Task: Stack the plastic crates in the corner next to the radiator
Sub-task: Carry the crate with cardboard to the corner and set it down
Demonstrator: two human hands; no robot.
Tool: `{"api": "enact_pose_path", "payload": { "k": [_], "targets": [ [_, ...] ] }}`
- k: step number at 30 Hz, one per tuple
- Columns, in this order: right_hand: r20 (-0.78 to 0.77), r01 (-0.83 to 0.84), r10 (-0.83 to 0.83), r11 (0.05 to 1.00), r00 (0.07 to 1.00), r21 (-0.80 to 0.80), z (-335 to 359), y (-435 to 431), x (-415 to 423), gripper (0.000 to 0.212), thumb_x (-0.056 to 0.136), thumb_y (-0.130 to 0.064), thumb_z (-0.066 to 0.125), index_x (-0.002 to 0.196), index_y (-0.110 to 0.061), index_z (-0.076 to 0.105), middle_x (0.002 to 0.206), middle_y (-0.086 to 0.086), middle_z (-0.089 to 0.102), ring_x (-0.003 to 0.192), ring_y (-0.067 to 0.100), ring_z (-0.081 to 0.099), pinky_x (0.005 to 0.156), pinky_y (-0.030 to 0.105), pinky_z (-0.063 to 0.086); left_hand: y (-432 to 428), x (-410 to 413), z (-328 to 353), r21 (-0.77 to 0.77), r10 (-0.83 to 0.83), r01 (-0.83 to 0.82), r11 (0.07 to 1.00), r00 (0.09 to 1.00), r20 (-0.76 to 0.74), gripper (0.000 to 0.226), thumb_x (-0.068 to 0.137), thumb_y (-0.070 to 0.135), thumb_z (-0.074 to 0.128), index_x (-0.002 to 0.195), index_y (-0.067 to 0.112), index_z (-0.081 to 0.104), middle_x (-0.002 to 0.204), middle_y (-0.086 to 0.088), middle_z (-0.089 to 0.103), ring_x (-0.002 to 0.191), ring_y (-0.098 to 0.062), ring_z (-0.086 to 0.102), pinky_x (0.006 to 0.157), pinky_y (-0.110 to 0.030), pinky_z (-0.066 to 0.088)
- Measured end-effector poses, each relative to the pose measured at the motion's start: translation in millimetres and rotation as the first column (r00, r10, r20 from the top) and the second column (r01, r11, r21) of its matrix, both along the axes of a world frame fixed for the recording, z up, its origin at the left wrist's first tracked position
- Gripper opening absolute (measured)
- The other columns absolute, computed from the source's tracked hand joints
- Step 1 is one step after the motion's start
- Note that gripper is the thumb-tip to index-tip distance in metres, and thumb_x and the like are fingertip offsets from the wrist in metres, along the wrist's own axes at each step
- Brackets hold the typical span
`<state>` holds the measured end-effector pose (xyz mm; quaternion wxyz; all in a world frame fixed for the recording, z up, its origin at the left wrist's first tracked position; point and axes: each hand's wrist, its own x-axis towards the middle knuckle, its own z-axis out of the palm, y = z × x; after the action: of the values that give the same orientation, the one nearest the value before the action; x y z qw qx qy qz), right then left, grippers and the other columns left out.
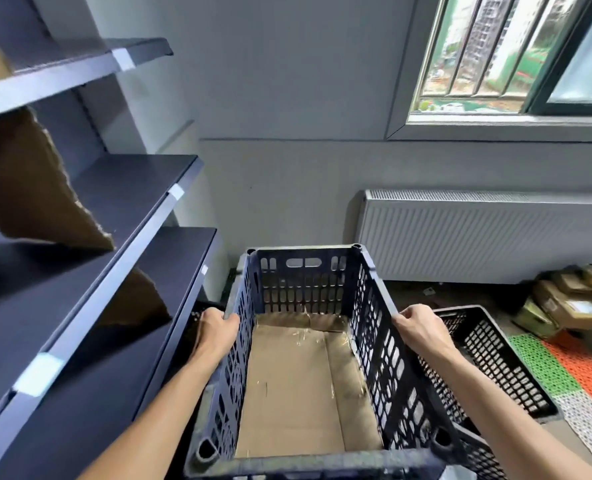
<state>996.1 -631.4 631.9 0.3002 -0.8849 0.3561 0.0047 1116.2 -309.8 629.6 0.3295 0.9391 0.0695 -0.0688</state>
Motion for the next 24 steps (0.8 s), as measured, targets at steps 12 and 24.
{"api": "enact_pose_path", "payload": {
  "k": [12, 24],
  "targets": [
    [0.030, 0.080, -0.081, 0.996, 0.996, 0.045, -1.3, -6.7, 110.0, 0.028, 0.084, -0.030, 0.055, 0.076, -0.007, 0.068, 0.067, 0.006, 0.069, 0.072, 0.026, 0.065, 0.066, 0.032, 0.048, -13.2, 137.0, 4.5, 0.039, -0.090, 0.089, 0.995, 0.996, 0.016, 0.037, 0.086, 0.022, 0.053, 0.060, 0.020, 0.027, 0.050, 0.003, 0.023, 0.044, -0.018, 0.023, 0.049, -0.027, 0.018],
    [-0.018, -0.022, 0.023, 0.998, 1.000, 0.058, -22.1, -88.0, 268.0, 0.028, 0.080, -0.027, 0.055, 0.062, -0.007, 0.058, 0.065, 0.009, 0.067, 0.068, 0.030, 0.063, 0.055, 0.031, 0.041, -79.8, 254.7, -27.9, 0.011, 0.048, -0.048, 0.999, 0.997, -0.060, 0.043, 0.087, 0.025, 0.055, 0.055, 0.022, 0.027, 0.046, 0.006, 0.024, 0.041, -0.017, 0.027, 0.051, -0.026, 0.024]
  ]
}}
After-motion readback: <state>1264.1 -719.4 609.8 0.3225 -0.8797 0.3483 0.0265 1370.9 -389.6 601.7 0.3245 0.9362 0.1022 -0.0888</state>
